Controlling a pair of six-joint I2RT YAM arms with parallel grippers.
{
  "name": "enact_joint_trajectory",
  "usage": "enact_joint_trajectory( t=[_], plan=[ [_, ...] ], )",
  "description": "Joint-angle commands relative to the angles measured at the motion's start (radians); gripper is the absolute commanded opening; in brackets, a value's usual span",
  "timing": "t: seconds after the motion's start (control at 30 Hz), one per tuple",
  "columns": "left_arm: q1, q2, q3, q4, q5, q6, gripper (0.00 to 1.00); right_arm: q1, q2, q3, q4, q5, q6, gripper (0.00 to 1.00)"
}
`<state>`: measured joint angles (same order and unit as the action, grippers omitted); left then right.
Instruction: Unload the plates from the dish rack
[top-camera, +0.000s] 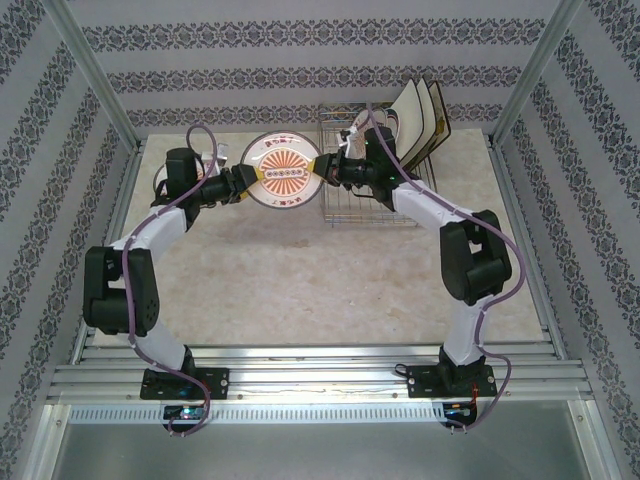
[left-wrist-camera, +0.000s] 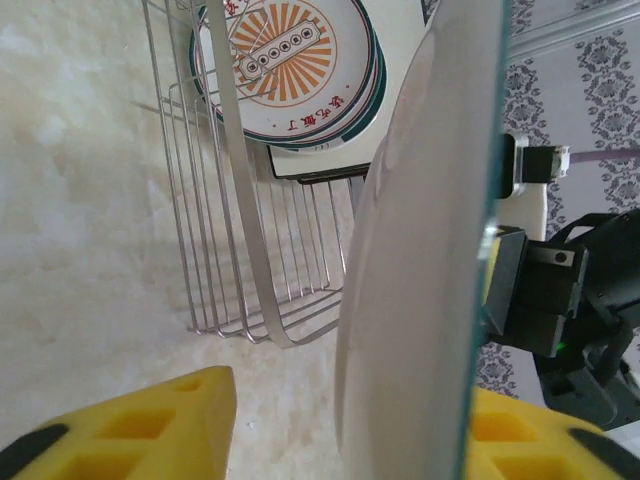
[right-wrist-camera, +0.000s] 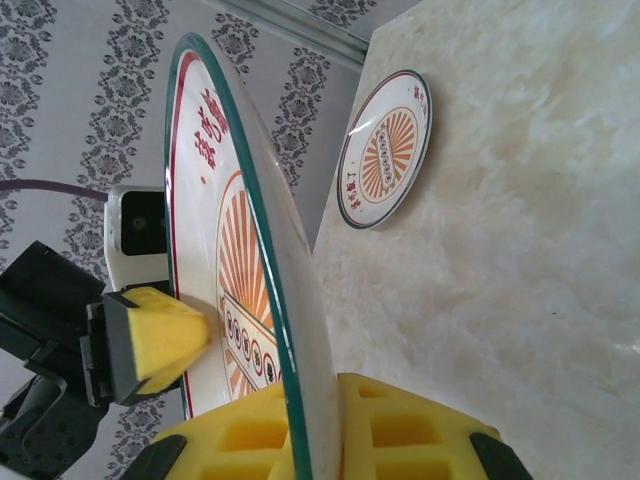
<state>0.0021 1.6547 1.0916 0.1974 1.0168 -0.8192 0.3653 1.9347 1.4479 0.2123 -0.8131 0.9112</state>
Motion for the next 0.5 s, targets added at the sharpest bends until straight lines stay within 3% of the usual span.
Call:
enact_joint_trajectory(
  t=[0.0, 0.2, 0.4, 0.47],
  plan=[
    [0.009, 0.024, 0.013, 0.063, 0.039, -0.026, 0.32, 0.006, 0.014, 0.078, -0.013, -0.018, -0.033, 0.0],
    [0.009, 0.028, 0.016, 0.057, 0.04, -0.029, 0.01, 0.014, 0.026, 0.111, -0.053, -0.013, -0.056, 0.0],
    [0.01, 0.022, 0.008, 0.063, 0.033, -0.032, 0.0, 0.023, 0.026, 0.13, -0.111, 0.012, -0.093, 0.0],
    [0.009, 0.019, 0.008, 0.064, 0.032, -0.032, 0.0, 0.023, 0.02, 0.136, -0.148, 0.03, -0.117, 0.04]
  ],
)
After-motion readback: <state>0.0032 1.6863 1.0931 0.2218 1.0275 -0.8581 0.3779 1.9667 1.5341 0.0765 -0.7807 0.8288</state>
